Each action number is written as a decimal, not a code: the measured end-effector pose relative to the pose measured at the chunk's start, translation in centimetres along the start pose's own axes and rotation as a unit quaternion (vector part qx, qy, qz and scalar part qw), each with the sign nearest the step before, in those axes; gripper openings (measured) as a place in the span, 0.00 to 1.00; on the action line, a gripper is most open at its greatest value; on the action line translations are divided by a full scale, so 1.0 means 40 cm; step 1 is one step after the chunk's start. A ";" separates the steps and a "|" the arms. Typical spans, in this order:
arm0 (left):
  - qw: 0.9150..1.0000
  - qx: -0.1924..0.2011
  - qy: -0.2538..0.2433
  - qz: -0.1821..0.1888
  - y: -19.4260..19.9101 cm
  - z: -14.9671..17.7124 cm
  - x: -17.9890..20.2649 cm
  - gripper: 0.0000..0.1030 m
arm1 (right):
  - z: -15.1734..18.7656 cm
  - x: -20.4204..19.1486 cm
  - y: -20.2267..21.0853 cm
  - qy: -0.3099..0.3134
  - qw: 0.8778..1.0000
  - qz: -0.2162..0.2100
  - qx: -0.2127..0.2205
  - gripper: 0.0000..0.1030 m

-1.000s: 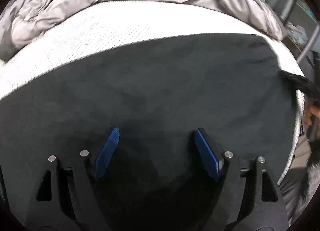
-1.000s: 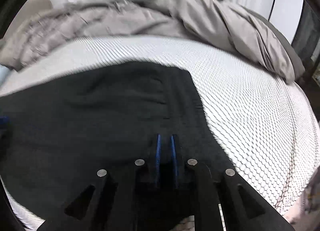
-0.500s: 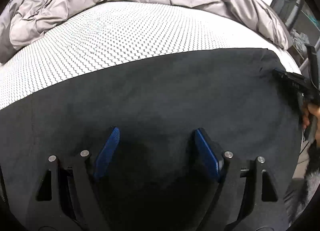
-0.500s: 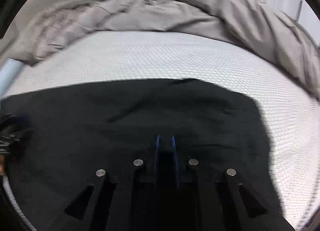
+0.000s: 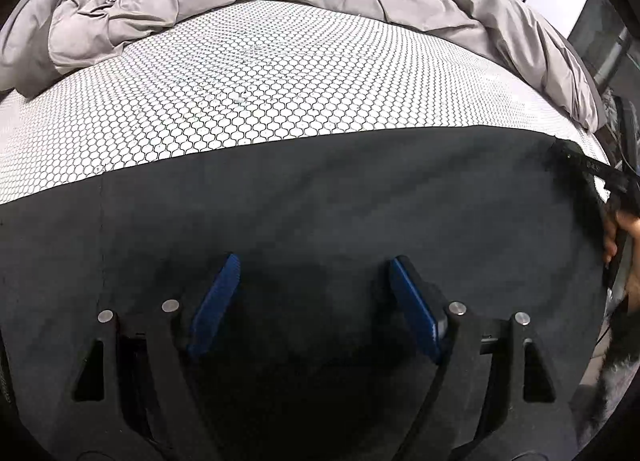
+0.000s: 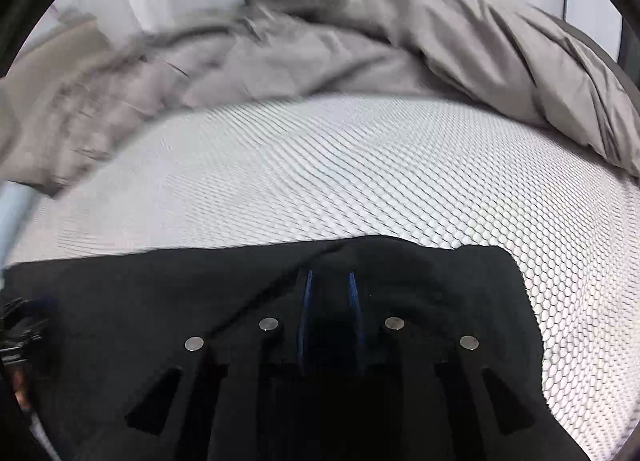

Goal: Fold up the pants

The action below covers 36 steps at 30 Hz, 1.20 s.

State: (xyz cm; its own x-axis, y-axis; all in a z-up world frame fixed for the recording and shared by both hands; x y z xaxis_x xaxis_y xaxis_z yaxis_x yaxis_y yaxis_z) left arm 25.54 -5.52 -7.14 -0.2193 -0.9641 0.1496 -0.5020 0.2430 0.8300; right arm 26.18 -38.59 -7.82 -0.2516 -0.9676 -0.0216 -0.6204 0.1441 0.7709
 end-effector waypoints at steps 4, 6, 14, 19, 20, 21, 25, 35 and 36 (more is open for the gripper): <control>1.000 0.004 -0.011 -0.023 0.016 0.010 -0.002 0.74 | 0.006 0.027 0.034 -0.016 1.000 -0.013 0.008 0.07; 1.000 0.011 -0.007 -0.019 0.041 0.025 0.004 0.73 | 0.031 -0.001 0.087 0.020 0.999 0.002 0.029 0.29; 0.992 0.014 -0.123 0.028 0.097 0.164 0.198 0.74 | 0.225 -0.059 0.124 0.156 0.988 -0.020 -0.002 0.53; 0.992 0.024 -0.124 0.022 0.109 0.184 0.210 0.75 | 0.237 0.044 0.243 0.111 0.993 -0.033 0.034 0.56; 0.993 0.025 -0.109 0.036 0.119 0.184 0.203 0.75 | 0.245 0.067 0.265 0.096 0.994 -0.023 0.044 0.67; 0.994 0.034 -0.095 0.051 0.136 0.185 0.199 0.75 | 0.261 0.104 0.291 0.072 0.996 -0.021 0.054 0.76; 0.989 0.062 -0.099 0.088 0.180 0.198 0.226 0.79 | 0.316 0.223 0.333 -0.064 0.990 -0.120 0.037 0.77; 0.986 0.030 -0.151 0.063 0.149 0.255 0.289 0.82 | 0.350 0.343 0.232 -0.265 0.921 -0.285 -0.022 0.77; 0.987 0.032 -0.146 0.063 0.155 0.255 0.284 0.82 | 0.343 0.352 0.221 -0.288 0.909 -0.302 -0.016 0.77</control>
Point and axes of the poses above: each gripper's, at about its wrist camera, not at the fingertips, and y roughly against the way its jaws point, x to its right, z to its underside, the point moved 3 cm from there along -y, roughly the way its jaws point, and after that the axes turned 3 degrees about -y, right-handed, at the moved point
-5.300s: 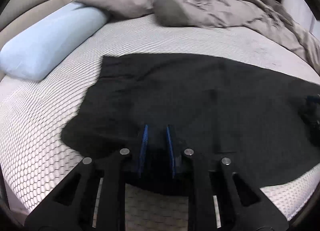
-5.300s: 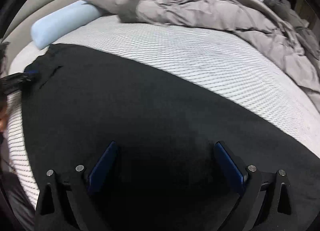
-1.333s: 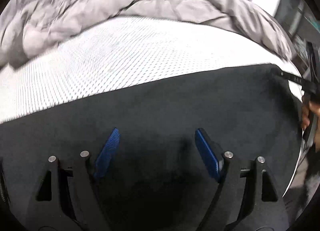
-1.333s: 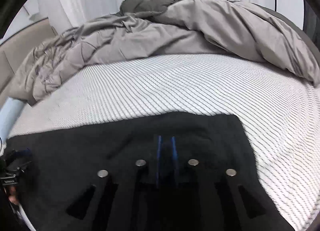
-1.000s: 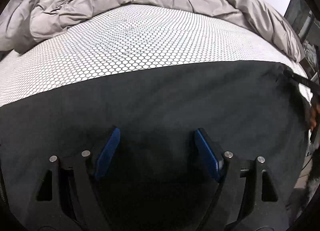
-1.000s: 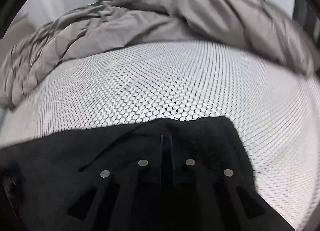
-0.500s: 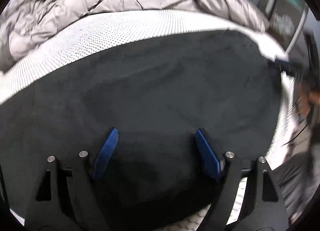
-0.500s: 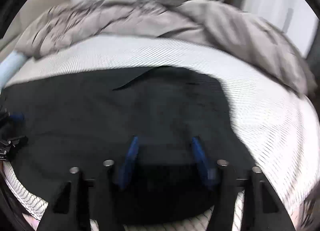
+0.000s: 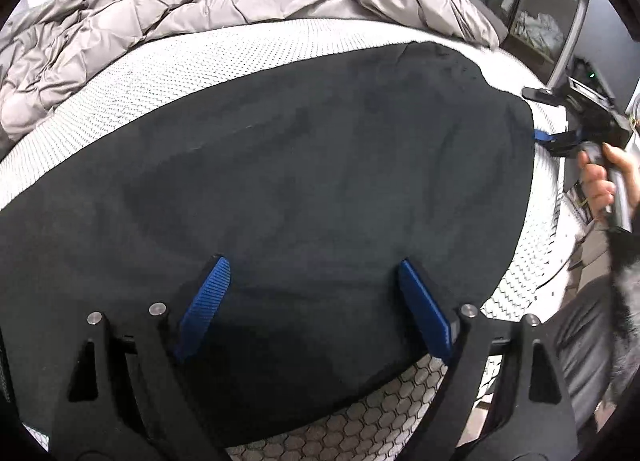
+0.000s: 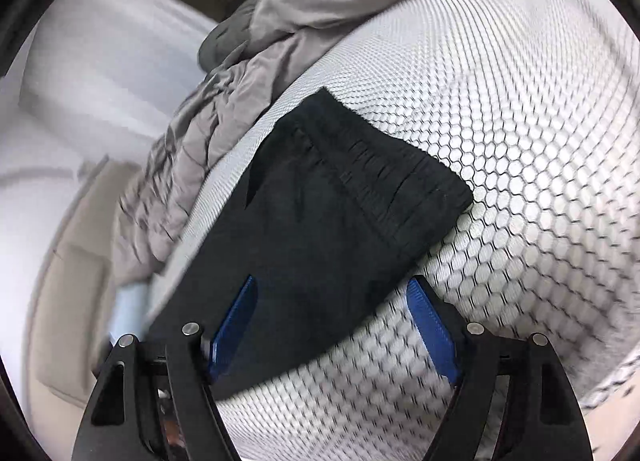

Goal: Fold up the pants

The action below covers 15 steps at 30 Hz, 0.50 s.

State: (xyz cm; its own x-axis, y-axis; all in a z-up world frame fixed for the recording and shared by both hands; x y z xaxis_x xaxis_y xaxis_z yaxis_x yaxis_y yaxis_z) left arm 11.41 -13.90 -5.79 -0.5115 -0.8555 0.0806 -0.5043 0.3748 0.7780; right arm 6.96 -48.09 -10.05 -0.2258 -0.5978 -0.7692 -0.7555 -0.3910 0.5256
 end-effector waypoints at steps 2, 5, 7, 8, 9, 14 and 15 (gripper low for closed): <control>1.000 0.006 0.009 -0.005 0.010 0.003 -0.010 0.82 | -0.047 0.011 -0.031 -0.034 0.999 -0.023 0.017 0.76; 0.999 0.017 0.030 -0.008 0.027 0.001 -0.054 0.82 | -0.078 0.011 -0.069 -0.043 0.997 0.030 0.050 0.31; 0.998 0.026 0.054 -0.016 0.042 -0.008 -0.107 0.82 | -0.078 -0.019 -0.071 -0.026 0.996 0.048 0.068 0.25; 0.997 0.032 0.067 -0.019 0.053 -0.008 -0.128 0.82 | -0.076 -0.038 -0.068 -0.017 0.996 0.050 0.074 0.22; 0.995 0.039 0.083 -0.023 0.068 -0.007 -0.155 0.82 | -0.073 -0.083 -0.061 0.005 0.995 0.046 0.083 0.20; 0.985 0.068 0.150 -0.049 0.138 0.020 -0.286 0.82 | 0.024 -0.414 -0.081 0.181 0.980 0.003 0.086 0.19; 0.981 0.077 0.168 -0.057 0.160 0.031 -0.326 0.82 | 0.054 -0.474 -0.100 0.214 0.974 -0.009 0.076 0.19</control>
Point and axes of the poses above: each gripper's, at about its wrist camera, not at the fingertips, and y roughly against the way its jaws point, x to its right, z to its underside, the point moved 3 cm from there along -y, roughly the way its jaws point, and after that the axes turned 3 degrees about -y, right-handed, at the moved point
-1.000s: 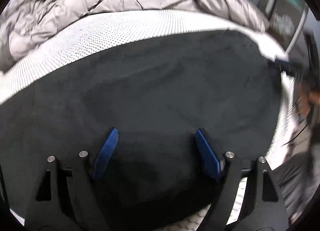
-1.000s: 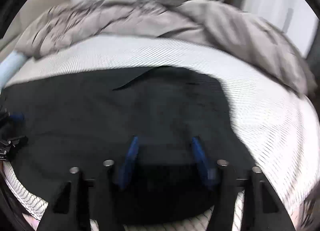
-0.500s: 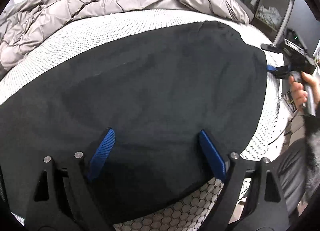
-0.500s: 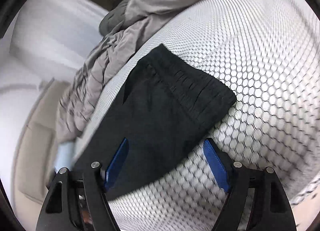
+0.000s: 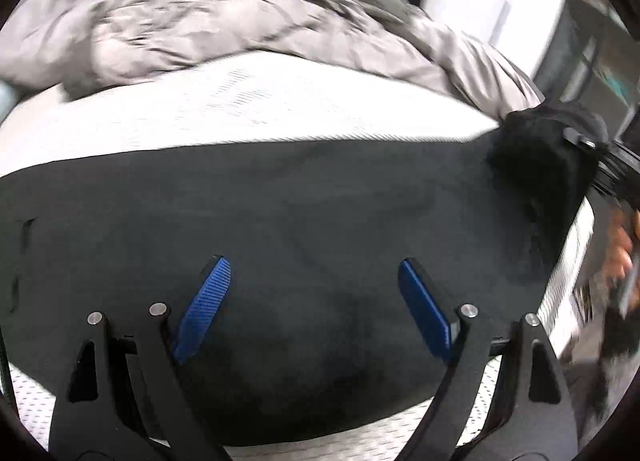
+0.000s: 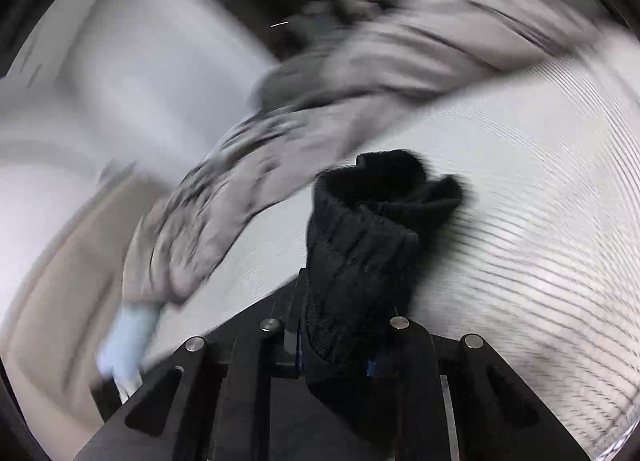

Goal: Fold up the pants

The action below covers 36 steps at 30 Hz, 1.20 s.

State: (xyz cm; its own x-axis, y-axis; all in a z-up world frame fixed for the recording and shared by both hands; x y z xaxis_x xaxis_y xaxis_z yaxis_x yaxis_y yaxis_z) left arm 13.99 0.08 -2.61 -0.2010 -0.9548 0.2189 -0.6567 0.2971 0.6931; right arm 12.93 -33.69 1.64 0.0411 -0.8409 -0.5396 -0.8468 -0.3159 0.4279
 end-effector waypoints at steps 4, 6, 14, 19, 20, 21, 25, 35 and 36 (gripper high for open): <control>0.997 0.031 0.063 -0.017 0.067 0.001 -0.151 0.82 | 0.100 -0.339 -0.133 0.127 0.983 -0.107 -0.076 0.19; 0.994 0.044 0.089 -0.046 0.106 0.015 -0.237 0.82 | 0.198 -0.461 -0.194 0.177 0.959 -0.163 -0.147 0.27; 0.984 0.020 0.165 -0.069 0.146 0.090 -0.430 0.82 | 0.342 -0.499 -0.258 0.250 0.926 -0.163 -0.233 0.40; 0.996 -0.014 0.092 0.014 0.106 0.107 -0.321 0.82 | 0.341 -0.307 -0.252 0.263 0.932 -0.007 -0.249 0.45; 0.996 -0.025 0.077 0.025 0.092 0.108 -0.299 0.82 | 0.359 -0.273 -0.251 0.266 0.924 0.004 -0.274 0.45; 0.996 -0.036 0.070 0.037 0.077 0.108 -0.281 0.82 | 0.368 -0.251 -0.235 0.266 0.922 -0.007 -0.281 0.45; 0.990 -0.040 0.106 0.080 0.051 0.103 -0.263 0.77 | 0.314 -0.207 -0.158 0.231 0.942 -0.051 -0.238 0.54; 0.985 -0.054 0.153 0.064 -0.100 0.007 -0.267 0.52 | 0.280 -0.179 -0.146 0.196 0.954 -0.066 -0.219 0.60; 0.985 -0.054 0.150 0.058 -0.111 -0.003 -0.268 0.50 | 0.285 -0.175 -0.139 0.198 0.953 -0.066 -0.221 0.60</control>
Point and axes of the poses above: each gripper's, at about its wrist camera, not at the fingertips, and y roughly against the way its jaws point, x to its right, z to its underside, the point moved 3 cm from there along -y, roughly the way its jaws point, and after that the axes turned 3 degrees about -y, right-handed, at the moved point
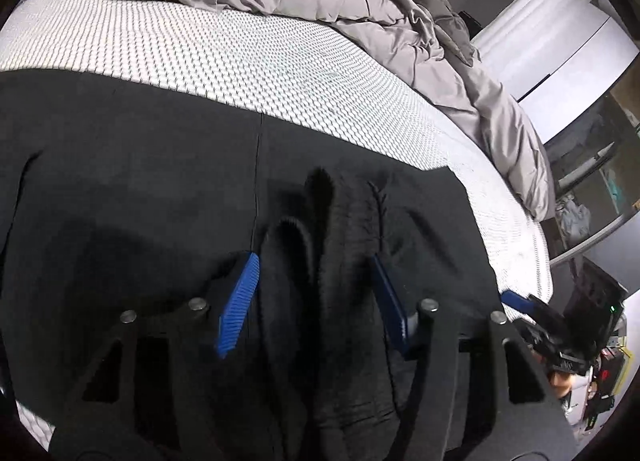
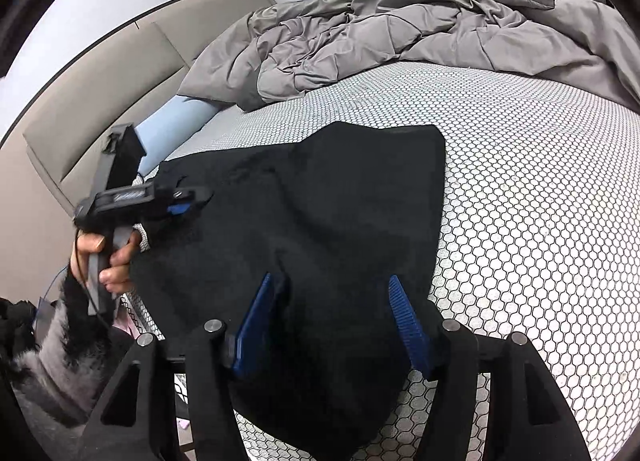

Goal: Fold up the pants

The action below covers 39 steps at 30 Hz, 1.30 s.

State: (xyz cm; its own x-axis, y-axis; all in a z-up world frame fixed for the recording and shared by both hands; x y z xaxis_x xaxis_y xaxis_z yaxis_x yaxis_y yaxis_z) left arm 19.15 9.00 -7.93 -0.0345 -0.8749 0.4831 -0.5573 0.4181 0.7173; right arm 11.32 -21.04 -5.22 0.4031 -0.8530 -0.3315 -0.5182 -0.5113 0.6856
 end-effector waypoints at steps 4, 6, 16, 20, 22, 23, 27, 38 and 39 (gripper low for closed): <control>1.000 0.003 -0.012 -0.022 -0.024 -0.038 0.020 0.48 | 0.005 0.005 0.004 0.002 1.000 0.000 0.001 0.60; 1.000 -0.002 -0.017 -0.026 -0.030 -0.045 0.026 0.48 | 0.006 0.009 0.008 -0.003 1.000 0.002 0.002 0.60; 0.999 0.000 0.014 0.047 0.069 -0.022 0.003 0.44 | 0.014 0.005 0.001 -0.001 1.000 0.010 -0.004 0.62; 0.999 -0.020 0.015 0.047 0.032 -0.027 0.009 0.43 | 0.010 -0.001 -0.006 0.001 1.000 0.009 -0.005 0.63; 0.998 -0.028 0.016 0.048 0.006 -0.028 0.012 0.33 | 0.005 -0.002 -0.012 -0.001 1.000 0.009 -0.005 0.63; 0.998 -0.037 0.014 0.052 -0.011 -0.029 0.015 0.29 | 0.004 -0.002 -0.012 -0.002 1.000 0.009 -0.005 0.63; 0.997 -0.038 0.035 0.052 -0.059 -0.048 0.012 0.19 | -0.001 -0.003 -0.013 -0.004 1.000 0.006 -0.003 0.63; 0.998 -0.008 -0.029 -0.049 -0.069 -0.135 0.037 0.21 | -0.004 0.029 -0.014 -0.024 1.000 0.007 0.001 0.63; 0.998 -0.018 -0.017 -0.051 -0.083 -0.131 0.017 0.23 | -0.002 0.038 -0.015 -0.028 1.000 0.010 -0.001 0.63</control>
State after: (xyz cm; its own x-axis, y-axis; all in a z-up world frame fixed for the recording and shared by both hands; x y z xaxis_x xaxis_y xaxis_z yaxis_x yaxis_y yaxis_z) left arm 25.34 8.29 -7.34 -0.0077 -0.9213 0.3888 -0.5287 0.3338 0.7804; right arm 12.31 -22.01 -6.06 0.3492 -0.8680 -0.3531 -0.5244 -0.4933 0.6941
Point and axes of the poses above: each gripper's, at about its wrist camera, not at the fingertips, and y roughly against the way its jaws point, x to its right, z to its underside, the point moved 3 cm from there along -y, roughly the way its jaws point, and after that the axes turned 3 degrees about -y, right-handed, at the moved point
